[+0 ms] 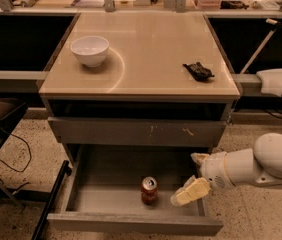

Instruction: Pick coke can from middle drawer and place on counter

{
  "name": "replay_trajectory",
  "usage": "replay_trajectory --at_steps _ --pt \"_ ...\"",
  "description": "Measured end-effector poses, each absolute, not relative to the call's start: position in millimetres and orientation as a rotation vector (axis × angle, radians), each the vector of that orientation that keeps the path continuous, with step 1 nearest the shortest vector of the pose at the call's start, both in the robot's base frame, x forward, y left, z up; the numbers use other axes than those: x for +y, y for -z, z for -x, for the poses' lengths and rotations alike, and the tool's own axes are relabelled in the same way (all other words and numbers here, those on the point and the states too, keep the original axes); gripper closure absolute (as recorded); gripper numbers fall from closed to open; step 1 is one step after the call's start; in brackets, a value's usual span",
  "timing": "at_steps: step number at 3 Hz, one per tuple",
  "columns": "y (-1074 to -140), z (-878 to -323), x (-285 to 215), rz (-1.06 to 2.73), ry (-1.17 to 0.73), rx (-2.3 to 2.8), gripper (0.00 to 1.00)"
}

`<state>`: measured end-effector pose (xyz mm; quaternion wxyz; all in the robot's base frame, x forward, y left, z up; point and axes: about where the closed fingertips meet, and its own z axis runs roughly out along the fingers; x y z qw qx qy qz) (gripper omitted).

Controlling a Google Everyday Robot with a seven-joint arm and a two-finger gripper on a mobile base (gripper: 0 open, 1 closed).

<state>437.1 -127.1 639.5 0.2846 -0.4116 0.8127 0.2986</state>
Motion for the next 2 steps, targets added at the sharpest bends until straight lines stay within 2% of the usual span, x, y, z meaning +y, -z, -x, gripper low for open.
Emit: replay_trajectory --at_steps 2 --pt "-622 -452 -111 0.979 -0.790 2.022 0.00"
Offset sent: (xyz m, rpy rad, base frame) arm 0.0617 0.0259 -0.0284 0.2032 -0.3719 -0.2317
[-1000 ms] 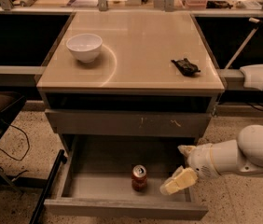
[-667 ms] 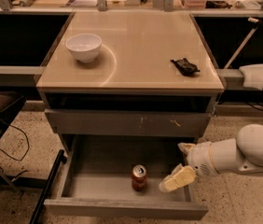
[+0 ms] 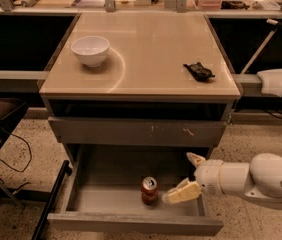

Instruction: Pick coke can from middle drawer and place on counter

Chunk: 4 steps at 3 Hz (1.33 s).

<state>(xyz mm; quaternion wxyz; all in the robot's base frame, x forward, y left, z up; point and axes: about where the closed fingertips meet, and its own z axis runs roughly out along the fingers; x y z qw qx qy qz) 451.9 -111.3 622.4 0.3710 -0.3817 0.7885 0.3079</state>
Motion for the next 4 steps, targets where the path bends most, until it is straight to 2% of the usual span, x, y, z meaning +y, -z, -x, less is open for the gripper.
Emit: replay_trajectory --at_steps 1,2,4 --pt "-610 -474 -88 0.913 -0.724 1.905 0.00" --pt "-610 -491 -88 0.878 -0.662 1.894 0.00" --pt "-576 -493 -65 0.830 -0.669 1.909 0.00"
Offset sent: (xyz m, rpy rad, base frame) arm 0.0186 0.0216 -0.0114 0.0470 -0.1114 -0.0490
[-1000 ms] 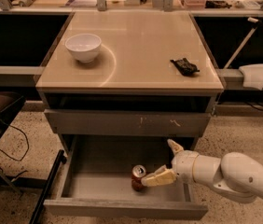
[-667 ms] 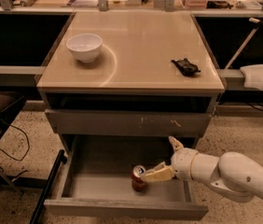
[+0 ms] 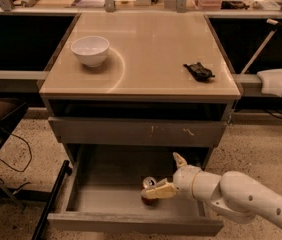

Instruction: Pick coke can from middle drawer and place on counter

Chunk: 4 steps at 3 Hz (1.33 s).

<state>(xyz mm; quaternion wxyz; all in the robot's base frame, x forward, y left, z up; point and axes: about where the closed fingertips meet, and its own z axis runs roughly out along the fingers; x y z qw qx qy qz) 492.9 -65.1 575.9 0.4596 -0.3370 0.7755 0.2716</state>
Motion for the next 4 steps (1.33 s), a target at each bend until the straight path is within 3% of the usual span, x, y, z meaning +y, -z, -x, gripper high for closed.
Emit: replay_trajectory --at_steps 2,4 --pt "-517 -479 -3 0.649 -0.844 1.924 0.00" --pt "-493 -469 13 0.518 -0.893 1.928 0.00"
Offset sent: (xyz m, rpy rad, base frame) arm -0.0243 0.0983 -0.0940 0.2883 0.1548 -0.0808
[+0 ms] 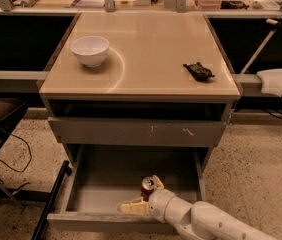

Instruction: Pick coke can from middle drawer and place on counter

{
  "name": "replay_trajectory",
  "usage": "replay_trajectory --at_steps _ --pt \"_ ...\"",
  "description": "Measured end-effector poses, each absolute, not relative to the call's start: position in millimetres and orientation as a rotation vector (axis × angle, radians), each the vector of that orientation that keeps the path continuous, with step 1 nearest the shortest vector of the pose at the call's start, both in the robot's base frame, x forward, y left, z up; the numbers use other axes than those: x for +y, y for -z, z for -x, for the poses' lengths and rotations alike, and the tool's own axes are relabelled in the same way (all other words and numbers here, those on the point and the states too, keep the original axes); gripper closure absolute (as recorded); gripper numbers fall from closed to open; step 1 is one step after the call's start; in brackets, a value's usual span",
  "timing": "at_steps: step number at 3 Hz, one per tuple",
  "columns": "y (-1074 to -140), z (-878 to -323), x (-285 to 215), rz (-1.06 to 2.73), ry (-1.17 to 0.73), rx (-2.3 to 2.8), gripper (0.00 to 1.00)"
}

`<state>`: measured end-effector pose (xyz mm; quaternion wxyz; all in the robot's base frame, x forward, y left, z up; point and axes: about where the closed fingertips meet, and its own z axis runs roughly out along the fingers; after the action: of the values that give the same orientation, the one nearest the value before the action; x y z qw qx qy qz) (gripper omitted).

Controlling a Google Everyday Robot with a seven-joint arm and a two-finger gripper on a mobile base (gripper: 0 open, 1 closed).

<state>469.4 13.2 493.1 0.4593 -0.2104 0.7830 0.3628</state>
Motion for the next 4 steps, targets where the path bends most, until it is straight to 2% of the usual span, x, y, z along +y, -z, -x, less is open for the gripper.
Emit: replay_trajectory --at_steps 1,2,4 --pt "-496 -481 6 0.498 -0.841 1.916 0.00" --pt "-512 -515 -14 0.399 -0.829 1.852 0.00" --pt "-502 -514 -14 0.413 -0.831 1.866 0.00"
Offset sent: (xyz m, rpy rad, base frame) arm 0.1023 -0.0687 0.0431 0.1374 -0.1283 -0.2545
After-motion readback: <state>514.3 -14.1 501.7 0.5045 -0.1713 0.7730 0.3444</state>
